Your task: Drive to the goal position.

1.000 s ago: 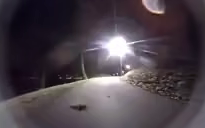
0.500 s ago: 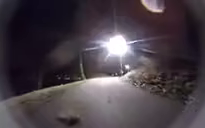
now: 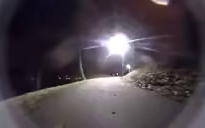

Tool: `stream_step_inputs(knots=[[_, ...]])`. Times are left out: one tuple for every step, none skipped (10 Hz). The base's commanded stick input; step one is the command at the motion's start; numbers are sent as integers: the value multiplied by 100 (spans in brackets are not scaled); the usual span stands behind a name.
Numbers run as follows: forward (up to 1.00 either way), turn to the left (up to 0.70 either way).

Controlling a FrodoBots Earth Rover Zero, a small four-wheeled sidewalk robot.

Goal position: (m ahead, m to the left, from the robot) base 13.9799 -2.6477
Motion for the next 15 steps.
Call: stream_step_inputs(knots=[[100, 0], [100, -1], [100, -3], [100, -8], [100, -12], [100, -10], [100, -5], [100, 0], [100, 0], [100, 0], [100, -2], [100, -3], [100, -3], [100, -5], [100, -5]])
